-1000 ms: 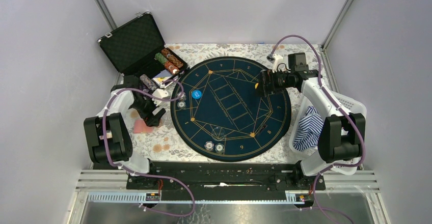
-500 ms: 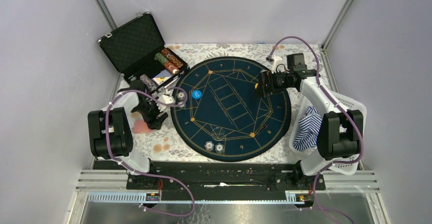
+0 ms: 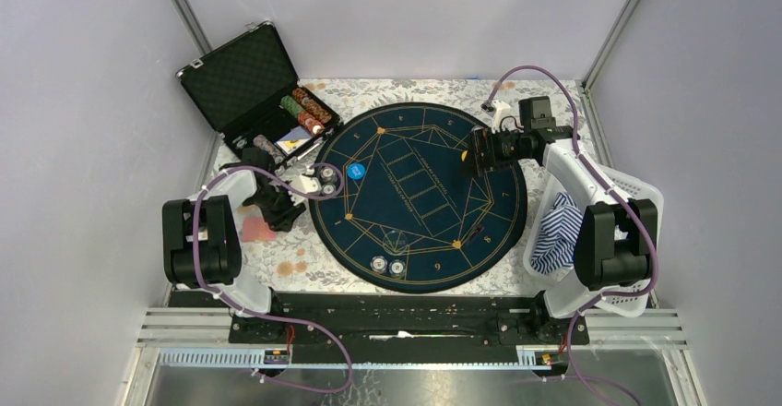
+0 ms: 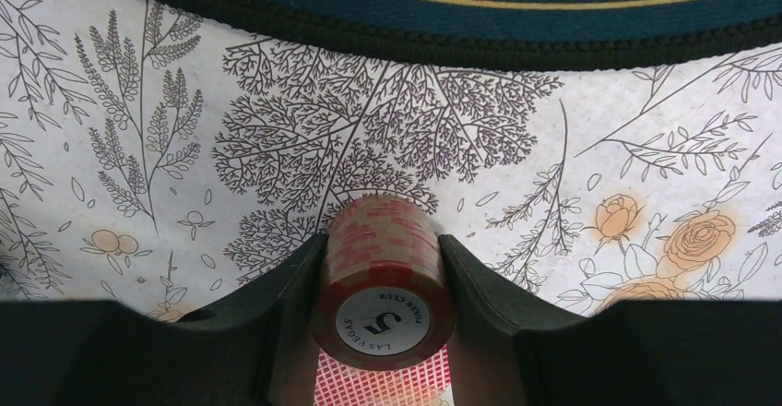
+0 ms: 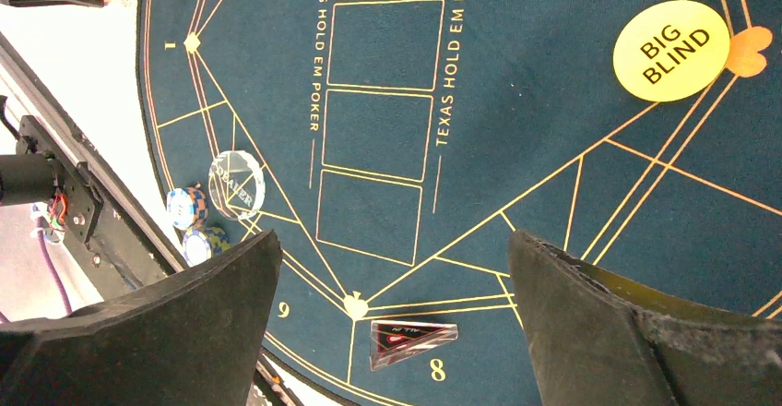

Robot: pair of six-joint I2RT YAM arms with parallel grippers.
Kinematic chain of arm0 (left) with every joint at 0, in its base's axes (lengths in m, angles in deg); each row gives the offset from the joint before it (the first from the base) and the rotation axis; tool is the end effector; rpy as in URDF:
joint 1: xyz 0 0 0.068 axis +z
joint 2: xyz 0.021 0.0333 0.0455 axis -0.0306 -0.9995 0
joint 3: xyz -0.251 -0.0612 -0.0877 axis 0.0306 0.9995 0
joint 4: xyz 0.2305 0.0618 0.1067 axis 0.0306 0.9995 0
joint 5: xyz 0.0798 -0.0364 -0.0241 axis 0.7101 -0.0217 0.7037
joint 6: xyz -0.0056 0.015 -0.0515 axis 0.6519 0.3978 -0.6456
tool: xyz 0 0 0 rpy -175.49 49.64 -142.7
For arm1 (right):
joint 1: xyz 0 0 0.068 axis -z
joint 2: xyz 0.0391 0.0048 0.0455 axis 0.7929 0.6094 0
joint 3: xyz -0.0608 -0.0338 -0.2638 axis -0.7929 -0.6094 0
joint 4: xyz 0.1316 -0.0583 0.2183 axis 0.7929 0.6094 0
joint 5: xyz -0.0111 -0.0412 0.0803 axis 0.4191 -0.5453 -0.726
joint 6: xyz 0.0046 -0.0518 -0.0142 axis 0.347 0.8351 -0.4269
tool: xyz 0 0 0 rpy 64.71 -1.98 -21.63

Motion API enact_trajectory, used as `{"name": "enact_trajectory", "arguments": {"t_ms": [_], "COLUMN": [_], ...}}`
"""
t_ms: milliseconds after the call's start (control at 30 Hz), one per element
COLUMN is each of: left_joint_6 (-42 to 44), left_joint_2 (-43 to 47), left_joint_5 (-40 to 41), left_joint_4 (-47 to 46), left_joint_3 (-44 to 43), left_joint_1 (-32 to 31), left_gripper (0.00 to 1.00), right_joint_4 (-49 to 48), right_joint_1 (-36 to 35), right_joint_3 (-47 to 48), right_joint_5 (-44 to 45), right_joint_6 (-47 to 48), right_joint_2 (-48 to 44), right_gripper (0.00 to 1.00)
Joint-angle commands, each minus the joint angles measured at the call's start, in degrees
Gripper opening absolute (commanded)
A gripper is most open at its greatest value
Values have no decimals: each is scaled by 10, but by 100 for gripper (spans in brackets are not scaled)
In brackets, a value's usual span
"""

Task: Distribute texas hold em gaming equipment

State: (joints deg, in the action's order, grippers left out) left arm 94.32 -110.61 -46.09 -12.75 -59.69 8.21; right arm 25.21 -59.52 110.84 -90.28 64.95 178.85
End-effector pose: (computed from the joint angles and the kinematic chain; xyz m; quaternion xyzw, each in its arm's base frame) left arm 0.2644 0.0168 0.1609 0.5084 0.8390 -0.1142 0.1566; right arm 0.3352 0.0640 0.2642 -0.2392 0.8607 0.3042 0.3307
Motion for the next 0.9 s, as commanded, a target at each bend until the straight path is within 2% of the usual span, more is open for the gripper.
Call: {"name": "enact_trajectory", "arguments": {"t_ms": [0,133,333,467,667,867], "left_joint_6": [5,-11,-43,-69,-141,-238], "left_joint_2": [23,42,54,49,28,-34], "left_joint_5": [7,5,-29,-56,-44,-43], "left_joint_4": [-9,3,53,86,101,105], "left_joint_3": [7,-2,-60,-112,-186,-287], "left_joint_1": [-11,-33,-57,-62,-132,-202], "left_gripper": [34,23,14,10,5,4], "right_joint_4": [-5,-5,-5,-4,-5,-5], "right_joint_1": [0,0,1,1,0,1], "right_joint_3": [13,13,13,13,13,13], "right_joint_5": [-10,-11,-9,-8,-10,-2], "right_joint_6": [3,4,5,5,5,5], "right_joint_2": [-2,-3,-6,-6,-6,-9], "right_gripper": [100,100,100,100,100,100]}}
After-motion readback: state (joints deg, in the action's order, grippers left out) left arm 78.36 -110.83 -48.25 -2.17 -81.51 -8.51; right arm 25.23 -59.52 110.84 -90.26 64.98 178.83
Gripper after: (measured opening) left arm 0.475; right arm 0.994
